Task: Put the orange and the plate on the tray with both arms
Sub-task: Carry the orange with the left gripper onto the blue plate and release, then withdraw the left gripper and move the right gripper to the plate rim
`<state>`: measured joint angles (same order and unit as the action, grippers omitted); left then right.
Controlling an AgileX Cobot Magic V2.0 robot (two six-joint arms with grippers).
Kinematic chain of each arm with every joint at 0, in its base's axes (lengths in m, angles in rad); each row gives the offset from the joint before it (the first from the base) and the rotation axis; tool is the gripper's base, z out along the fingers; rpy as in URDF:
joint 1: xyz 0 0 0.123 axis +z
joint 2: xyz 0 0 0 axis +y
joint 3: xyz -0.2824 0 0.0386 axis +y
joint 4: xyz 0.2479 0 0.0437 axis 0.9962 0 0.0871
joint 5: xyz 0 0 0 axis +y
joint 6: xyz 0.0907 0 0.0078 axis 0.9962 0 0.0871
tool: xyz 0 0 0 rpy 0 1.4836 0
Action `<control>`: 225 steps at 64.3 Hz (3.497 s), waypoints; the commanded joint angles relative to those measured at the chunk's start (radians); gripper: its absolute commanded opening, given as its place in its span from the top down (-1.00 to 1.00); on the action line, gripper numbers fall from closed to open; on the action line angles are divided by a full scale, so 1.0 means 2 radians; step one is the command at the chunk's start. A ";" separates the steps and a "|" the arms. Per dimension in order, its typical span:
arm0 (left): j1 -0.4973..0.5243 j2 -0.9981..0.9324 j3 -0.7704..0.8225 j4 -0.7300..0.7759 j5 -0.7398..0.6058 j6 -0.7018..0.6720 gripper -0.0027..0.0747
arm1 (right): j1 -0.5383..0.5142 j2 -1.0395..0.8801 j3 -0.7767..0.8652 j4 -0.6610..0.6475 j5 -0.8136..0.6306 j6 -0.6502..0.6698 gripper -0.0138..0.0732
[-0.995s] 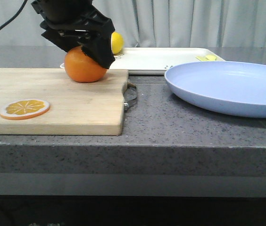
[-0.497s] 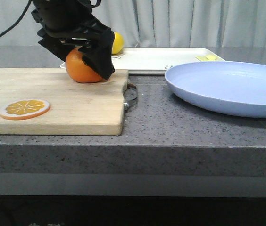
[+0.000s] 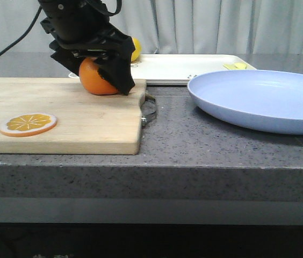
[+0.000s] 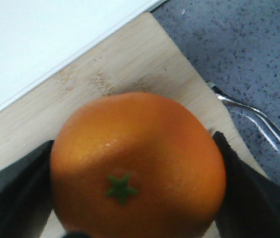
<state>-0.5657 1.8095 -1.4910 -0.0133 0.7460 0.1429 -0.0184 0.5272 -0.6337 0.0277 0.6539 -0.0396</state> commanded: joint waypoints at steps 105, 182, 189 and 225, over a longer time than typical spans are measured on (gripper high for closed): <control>-0.173 0.026 -0.271 -0.011 0.077 -0.071 -0.70 | 0.000 0.004 -0.016 0.001 -0.034 -0.003 -0.75; 0.005 -0.459 0.270 -0.012 -0.012 -0.066 -0.70 | -0.119 0.282 -0.167 0.120 0.145 -0.080 -0.75; 0.005 -0.479 0.287 -0.013 -0.015 -0.066 -0.70 | -0.175 0.312 -0.169 0.208 0.155 -0.131 -0.75; 0.005 -0.485 0.291 -0.013 -0.015 -0.066 -0.70 | -0.182 0.427 -0.169 0.382 0.154 -0.203 -0.32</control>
<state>-0.5584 0.8461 -0.8851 -0.0294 0.7884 0.0098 -0.4012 1.3821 -0.9388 0.7268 0.9809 -0.4312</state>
